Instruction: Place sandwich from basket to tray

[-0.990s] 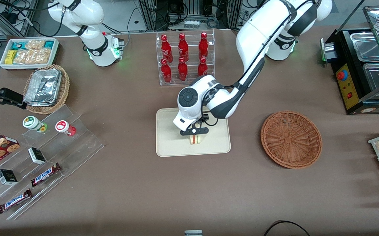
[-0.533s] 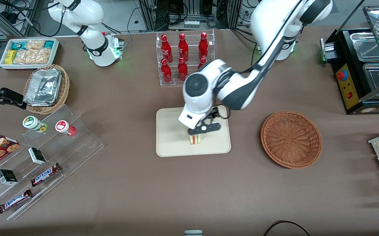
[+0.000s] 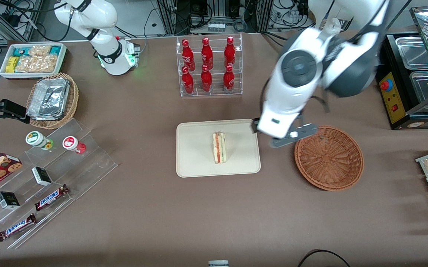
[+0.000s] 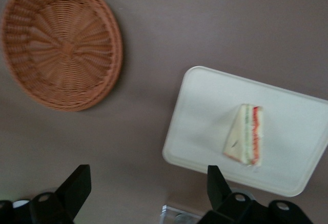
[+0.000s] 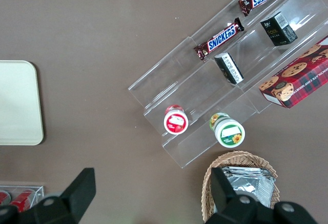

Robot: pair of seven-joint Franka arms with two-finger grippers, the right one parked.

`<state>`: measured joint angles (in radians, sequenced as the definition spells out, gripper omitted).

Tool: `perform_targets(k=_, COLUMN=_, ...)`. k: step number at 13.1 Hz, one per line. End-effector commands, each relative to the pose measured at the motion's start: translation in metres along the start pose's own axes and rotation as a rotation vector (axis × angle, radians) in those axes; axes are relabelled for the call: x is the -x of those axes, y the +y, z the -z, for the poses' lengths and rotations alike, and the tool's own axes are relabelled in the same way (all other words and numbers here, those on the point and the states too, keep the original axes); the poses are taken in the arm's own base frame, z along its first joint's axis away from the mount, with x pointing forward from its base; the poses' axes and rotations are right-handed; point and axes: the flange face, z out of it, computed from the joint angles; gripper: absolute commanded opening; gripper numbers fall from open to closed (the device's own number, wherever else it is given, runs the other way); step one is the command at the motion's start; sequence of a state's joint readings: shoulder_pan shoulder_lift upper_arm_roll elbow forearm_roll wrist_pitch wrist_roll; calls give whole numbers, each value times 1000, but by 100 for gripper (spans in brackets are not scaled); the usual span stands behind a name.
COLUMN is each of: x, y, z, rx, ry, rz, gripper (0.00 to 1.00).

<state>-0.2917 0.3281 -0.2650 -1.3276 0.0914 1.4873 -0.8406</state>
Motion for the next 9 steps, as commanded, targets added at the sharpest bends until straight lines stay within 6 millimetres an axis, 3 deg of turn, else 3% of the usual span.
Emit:
perform_targets(k=1, x=-4, y=-74, z=39, rx=-4, ry=-32, rz=-59, gripper=100)
perform_targets(k=5, x=-13, y=-162, z=72, rx=11, ry=-61, rz=-73, gripper=100)
perform_targets(k=7, x=-9, y=-197, z=79, rx=7, ry=-65, rz=-97, gripper=100)
perform_targets(k=9, x=-5, y=-217, z=76, rx=5, ry=-74, rz=-125, gripper=100)
